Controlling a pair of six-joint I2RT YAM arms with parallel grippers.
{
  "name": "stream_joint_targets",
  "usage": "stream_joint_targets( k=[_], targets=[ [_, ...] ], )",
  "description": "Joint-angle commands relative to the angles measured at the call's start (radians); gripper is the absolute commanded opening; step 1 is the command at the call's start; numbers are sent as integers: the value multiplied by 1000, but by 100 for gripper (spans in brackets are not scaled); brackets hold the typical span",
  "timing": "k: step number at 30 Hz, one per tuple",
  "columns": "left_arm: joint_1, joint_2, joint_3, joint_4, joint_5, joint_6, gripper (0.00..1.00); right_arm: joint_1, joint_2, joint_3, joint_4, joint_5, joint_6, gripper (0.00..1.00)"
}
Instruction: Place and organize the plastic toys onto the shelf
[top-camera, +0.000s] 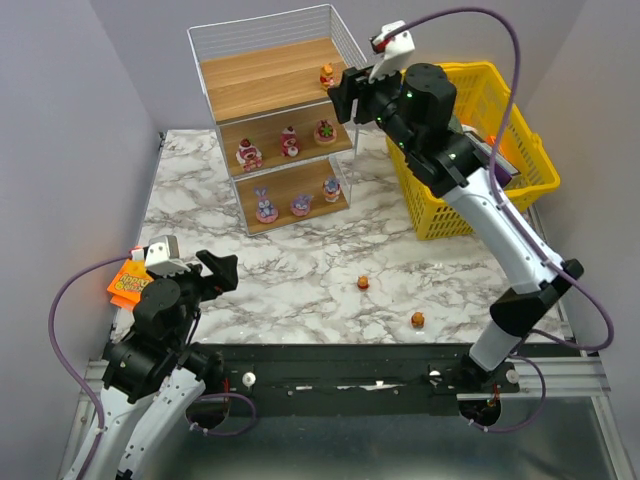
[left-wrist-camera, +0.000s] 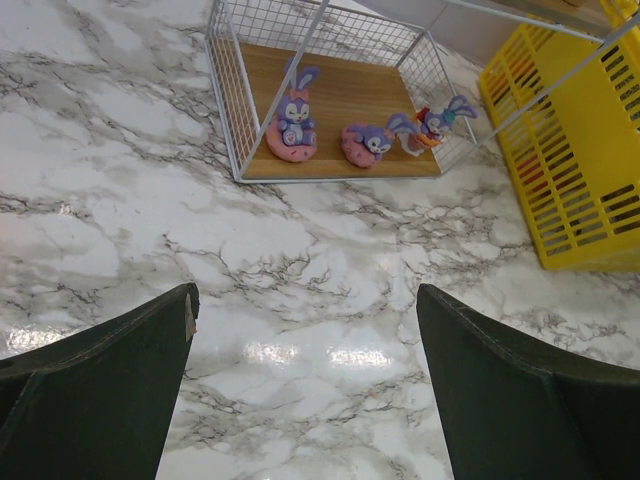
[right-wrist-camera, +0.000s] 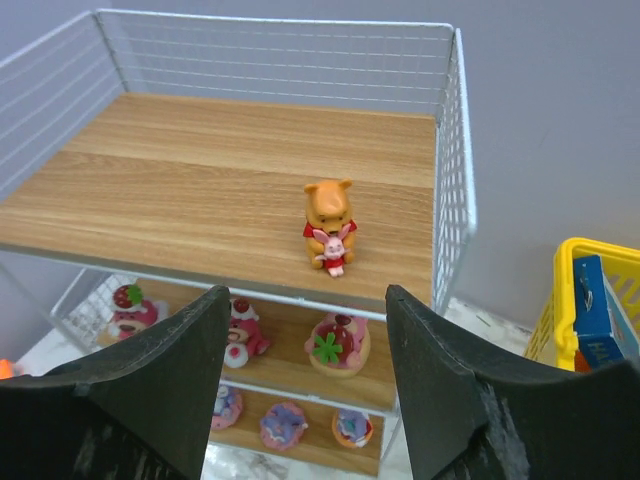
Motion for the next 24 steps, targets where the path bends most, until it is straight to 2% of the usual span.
stream_joint_targets(
  k=[1,3,7,8,10,11,14,15,18,21,24],
  targets=[
    [3,-18,-1,0,-22,3,99,6,-155,-131,37,-23,59,72],
    [3,-17,-3,1,-16,4,99,4,-216,-205,31,-4,75,72],
    [3,-12,-4,6,-2,9,99,6,-414,-463,17,17,150,73],
    [1,-10,-6,7,-2,10,99,6,-495,-580,14,10,167,75],
    [1,-4,-7,9,9,15,99,7,-569,-694,13,-7,222,77],
    [1,-1,-6,10,10,15,99,9,-636,-819,14,-13,236,78],
    [1,-1,-7,23,41,27,99,27,-712,-990,52,-50,290,80],
    [1,-1,-9,24,47,29,99,35,-744,-1093,63,-55,297,80],
    [1,-4,-13,32,67,37,99,90,-756,-1245,135,-20,316,82],
    [1,-12,-13,32,67,38,99,183,-734,-1322,186,84,317,82],
    [1,-20,-17,33,69,37,99,250,-706,-1457,351,114,294,82]
  ],
)
